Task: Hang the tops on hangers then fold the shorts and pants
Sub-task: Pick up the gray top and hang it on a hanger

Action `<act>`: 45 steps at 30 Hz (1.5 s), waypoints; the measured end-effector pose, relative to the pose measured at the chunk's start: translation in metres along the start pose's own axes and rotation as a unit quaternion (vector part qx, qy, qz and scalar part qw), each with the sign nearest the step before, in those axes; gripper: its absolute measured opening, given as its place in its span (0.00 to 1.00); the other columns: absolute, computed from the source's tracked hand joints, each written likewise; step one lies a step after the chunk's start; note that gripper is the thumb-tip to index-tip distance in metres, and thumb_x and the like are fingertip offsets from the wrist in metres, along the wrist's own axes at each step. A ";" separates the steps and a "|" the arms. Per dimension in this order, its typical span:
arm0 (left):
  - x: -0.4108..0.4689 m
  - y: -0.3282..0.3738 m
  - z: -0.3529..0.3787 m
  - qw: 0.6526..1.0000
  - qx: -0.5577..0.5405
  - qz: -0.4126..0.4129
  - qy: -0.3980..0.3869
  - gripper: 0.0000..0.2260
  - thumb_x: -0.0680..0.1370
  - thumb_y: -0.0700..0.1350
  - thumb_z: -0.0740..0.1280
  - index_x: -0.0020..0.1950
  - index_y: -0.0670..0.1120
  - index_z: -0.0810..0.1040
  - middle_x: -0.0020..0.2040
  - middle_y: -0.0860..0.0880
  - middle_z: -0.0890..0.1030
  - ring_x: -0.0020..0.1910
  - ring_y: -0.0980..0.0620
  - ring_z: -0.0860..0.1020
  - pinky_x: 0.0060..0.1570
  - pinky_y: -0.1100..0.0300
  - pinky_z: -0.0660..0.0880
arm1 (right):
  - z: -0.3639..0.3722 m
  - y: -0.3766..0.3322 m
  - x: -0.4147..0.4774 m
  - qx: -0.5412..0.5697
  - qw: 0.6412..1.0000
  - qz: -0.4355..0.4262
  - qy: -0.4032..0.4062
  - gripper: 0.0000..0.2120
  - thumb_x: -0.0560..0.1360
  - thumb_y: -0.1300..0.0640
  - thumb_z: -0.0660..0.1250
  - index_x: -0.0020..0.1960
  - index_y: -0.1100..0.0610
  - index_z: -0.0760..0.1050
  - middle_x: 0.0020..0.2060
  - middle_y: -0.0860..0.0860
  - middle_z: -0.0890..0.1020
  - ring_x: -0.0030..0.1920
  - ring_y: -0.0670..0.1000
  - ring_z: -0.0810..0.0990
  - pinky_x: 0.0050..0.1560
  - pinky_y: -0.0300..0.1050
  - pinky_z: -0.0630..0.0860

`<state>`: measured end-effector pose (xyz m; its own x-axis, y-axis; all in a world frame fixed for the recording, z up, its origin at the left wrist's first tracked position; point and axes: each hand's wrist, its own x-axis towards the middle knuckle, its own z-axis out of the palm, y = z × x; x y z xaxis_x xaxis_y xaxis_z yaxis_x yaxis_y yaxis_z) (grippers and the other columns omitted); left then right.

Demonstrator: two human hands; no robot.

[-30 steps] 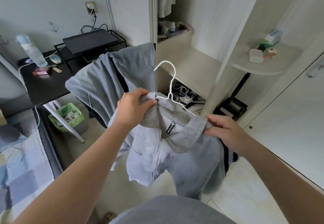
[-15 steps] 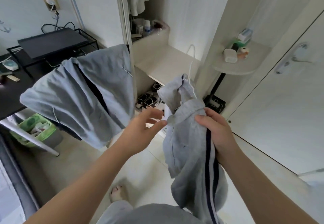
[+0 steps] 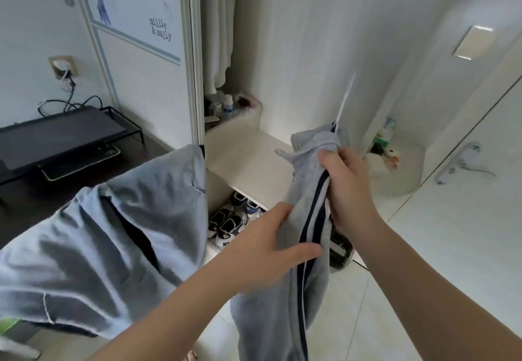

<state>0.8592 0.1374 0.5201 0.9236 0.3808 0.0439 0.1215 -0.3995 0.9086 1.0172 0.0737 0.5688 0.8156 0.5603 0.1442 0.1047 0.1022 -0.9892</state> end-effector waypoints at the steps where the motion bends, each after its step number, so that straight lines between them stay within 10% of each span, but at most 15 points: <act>1: 0.011 0.001 -0.016 1.000 0.004 0.010 0.007 0.19 0.70 0.66 0.70 0.58 0.64 0.72 0.54 0.65 0.80 0.54 0.66 0.77 0.55 0.59 0.75 | 0.012 -0.006 0.015 -0.008 1.000 -0.018 0.005 0.17 0.70 0.50 0.66 0.48 0.64 0.73 0.35 0.54 0.74 0.37 0.53 0.74 0.40 0.51 0.73; 9: 0.104 0.003 -0.129 0.989 0.088 0.076 0.094 0.23 0.67 0.70 0.68 0.58 0.65 0.68 0.51 0.62 0.77 0.53 0.62 0.74 0.57 0.51 0.74 | 0.100 -0.042 0.139 -0.033 0.990 -0.134 0.033 0.07 0.72 0.53 0.64 0.44 0.57 0.74 0.29 0.46 0.75 0.30 0.45 0.74 0.30 0.38 0.71; 30: 0.408 0.095 -0.336 0.893 0.256 0.212 0.304 0.10 0.79 0.49 0.64 0.59 0.53 0.69 0.47 0.54 0.79 0.47 0.50 0.78 0.50 0.47 0.76 | 0.212 -0.204 0.492 0.002 0.929 -0.369 0.036 0.12 0.70 0.53 0.64 0.31 0.51 0.63 0.21 0.42 0.67 0.26 0.46 0.66 0.33 0.44 0.64; 45: 0.553 0.197 -0.431 0.742 0.492 0.255 0.376 0.08 0.81 0.49 0.57 0.47 0.53 0.57 0.37 0.54 0.66 0.35 0.49 0.66 0.40 0.53 0.61 | 0.201 -0.354 0.654 -0.033 0.894 -0.444 0.053 0.17 0.74 0.59 0.64 0.30 0.53 0.62 0.22 0.46 0.66 0.27 0.48 0.65 0.32 0.43 0.63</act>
<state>1.2374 0.6290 0.9021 0.5213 0.1807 0.8340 0.3746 -0.9266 -0.0334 1.3998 0.5691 1.0183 0.4438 0.2016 0.8732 0.7672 0.4181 -0.4864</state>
